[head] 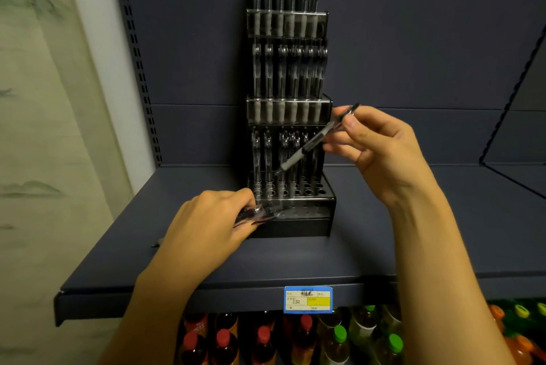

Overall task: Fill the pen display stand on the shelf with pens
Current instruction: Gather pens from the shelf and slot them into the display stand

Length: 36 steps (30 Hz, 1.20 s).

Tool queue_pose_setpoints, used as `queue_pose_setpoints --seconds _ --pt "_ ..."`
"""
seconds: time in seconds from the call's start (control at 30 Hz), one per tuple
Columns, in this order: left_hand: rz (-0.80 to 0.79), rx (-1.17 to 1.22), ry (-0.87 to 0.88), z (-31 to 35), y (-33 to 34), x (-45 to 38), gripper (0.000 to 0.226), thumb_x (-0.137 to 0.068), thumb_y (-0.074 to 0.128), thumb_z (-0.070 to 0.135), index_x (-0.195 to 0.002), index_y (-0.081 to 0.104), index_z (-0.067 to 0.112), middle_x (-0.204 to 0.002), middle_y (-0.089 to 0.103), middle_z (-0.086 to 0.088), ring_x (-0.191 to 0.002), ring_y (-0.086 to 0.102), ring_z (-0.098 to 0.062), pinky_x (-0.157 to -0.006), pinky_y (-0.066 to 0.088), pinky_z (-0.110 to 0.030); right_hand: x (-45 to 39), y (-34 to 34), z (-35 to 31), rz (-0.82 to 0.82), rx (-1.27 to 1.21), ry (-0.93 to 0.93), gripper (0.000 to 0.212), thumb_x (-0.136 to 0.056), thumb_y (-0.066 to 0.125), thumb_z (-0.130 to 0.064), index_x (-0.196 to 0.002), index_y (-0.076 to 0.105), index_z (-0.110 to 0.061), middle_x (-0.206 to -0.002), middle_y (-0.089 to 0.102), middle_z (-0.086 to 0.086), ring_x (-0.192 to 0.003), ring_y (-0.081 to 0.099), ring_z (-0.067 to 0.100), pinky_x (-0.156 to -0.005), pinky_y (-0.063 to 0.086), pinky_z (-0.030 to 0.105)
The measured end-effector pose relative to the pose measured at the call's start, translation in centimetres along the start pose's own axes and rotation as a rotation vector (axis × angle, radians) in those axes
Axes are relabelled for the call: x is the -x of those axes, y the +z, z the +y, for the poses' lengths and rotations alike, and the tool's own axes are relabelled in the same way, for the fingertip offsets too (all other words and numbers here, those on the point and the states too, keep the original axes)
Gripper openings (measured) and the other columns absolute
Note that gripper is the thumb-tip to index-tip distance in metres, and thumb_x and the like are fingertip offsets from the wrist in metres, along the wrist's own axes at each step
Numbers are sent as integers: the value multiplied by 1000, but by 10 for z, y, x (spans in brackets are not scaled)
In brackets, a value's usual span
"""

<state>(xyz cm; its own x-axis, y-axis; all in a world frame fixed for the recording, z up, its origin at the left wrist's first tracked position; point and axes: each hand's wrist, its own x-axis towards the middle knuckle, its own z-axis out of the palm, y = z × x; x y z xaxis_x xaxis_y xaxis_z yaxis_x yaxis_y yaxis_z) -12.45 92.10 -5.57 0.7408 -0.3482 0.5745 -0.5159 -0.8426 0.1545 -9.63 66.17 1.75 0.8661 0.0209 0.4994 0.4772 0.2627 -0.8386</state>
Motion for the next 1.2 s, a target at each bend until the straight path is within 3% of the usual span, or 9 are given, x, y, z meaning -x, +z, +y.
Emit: queue_pose_setpoints --seconds 0.13,0.33,0.63,0.83,1.03,1.2 --pt "-2 -6 5 1 0 -1 17 -83 77 31 -87 62 26 -72 61 11 -62 56 -11 -51 38 -24 -11 3 -3 140 82 -17 15 -96 63 -5 -107 72 -3 -83 76 6 -75 72 20 -76 60 34" --pt "3 -18 5 -1 1 1 18 -81 79 30 -85 62 27 -70 61 12 -60 55 -11 -50 35 -22 -19 8 8 243 349 -38 9 -94 68 -4 -102 71 -9 -96 74 17 -84 75 28 -79 63 37" --pt "-1 -26 -1 -2 0 3 19 -81 79 31 -86 61 27 -72 64 10 -63 58 -13 -52 36 -23 -24 13 23 235 540 -20 8 -92 73 -11 -95 71 -18 -87 72 7 -81 74 20 -76 64 35" --pt "-4 -22 -5 -2 1 4 17 -81 78 31 -86 62 26 -73 65 10 -63 58 -14 -51 31 -20 -19 16 27 222 679 -12 8 -91 75 -18 -96 72 -23 -87 74 -1 -80 74 11 -75 60 20" --pt "5 -24 -4 -2 2 2 18 -80 79 30 -85 62 27 -71 64 11 -61 57 -12 -51 27 -18 -12 17 41 194 805 73 6 -90 77 -21 -96 75 -20 -81 75 -3 -73 74 11 -81 62 33" --pt "0 -3 -3 0 4 0 15 -84 75 33 -86 61 27 -71 61 11 -63 55 -11 -52 30 -18 -12 14 40 165 907 133 12 -86 81 -25 -94 76 -17 -80 74 0 -73 74 14 -82 62 34"
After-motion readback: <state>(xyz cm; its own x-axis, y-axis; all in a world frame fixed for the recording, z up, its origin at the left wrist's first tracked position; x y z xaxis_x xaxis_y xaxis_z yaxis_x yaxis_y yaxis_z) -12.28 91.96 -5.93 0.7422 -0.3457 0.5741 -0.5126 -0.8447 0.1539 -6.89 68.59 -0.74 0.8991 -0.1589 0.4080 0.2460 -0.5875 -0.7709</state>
